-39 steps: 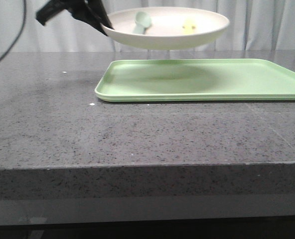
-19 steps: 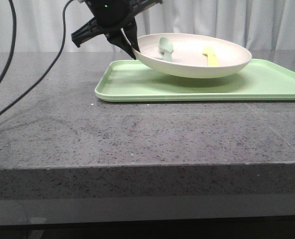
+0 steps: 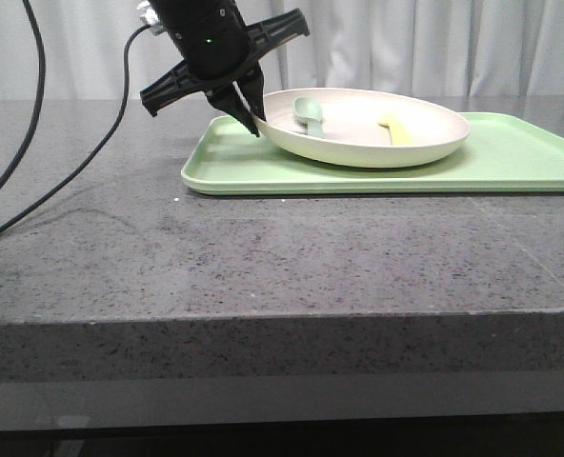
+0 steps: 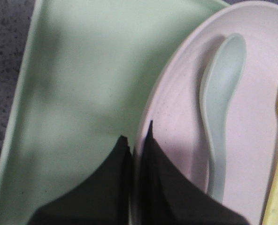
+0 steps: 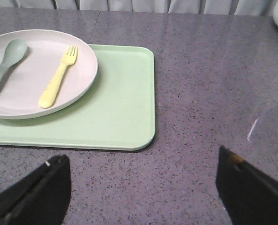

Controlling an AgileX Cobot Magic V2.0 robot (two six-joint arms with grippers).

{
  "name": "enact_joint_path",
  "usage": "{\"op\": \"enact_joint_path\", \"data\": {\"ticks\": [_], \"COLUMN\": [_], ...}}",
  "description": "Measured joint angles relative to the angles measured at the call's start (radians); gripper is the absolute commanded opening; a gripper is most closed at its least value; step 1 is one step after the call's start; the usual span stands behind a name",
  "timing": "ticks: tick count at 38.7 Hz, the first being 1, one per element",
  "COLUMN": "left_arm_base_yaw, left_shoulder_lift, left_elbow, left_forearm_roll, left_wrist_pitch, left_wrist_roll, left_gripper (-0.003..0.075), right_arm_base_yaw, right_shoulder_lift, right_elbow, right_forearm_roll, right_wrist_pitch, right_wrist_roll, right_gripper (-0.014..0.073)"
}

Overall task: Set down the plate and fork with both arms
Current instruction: 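Lower the plate onto the green tray and open the left gripper, then raise the left gripper away from the plate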

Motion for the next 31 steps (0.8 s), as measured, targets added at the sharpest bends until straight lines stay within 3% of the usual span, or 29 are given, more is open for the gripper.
{"op": "enact_joint_path", "data": {"ticks": [4,10,13,25,31], "left_arm_base_yaw": [0.000,0.000,0.000,0.000,0.000], "left_shoulder_lift": [0.000,0.000,0.000,-0.050,-0.173], "left_elbow": [0.000,-0.002,-0.004,-0.004,-0.004], "left_forearm_roll": [0.002,0.002,0.002,0.007,0.097], "left_wrist_pitch": [0.000,-0.002,-0.002,0.057,0.152], "left_wrist_roll": [0.000,0.000,0.000,0.164,0.305], "left_gripper": [0.0106,0.0335,0.0390,0.0347,0.0296], "right_arm_base_yaw": [0.000,0.000,0.000,0.000,0.000], "right_shoulder_lift": [0.000,0.000,0.000,0.000,0.000], "right_elbow": [0.000,0.000,0.000,0.000,0.000], "right_forearm_roll": [0.000,0.000,0.000,0.000,0.000], "right_wrist_pitch": [0.000,0.000,0.000,0.000,0.000], "right_wrist_roll": [0.000,0.000,0.000,0.000,0.000], "right_gripper": [0.0645,0.0645,0.0645,0.0645,0.0645]}}
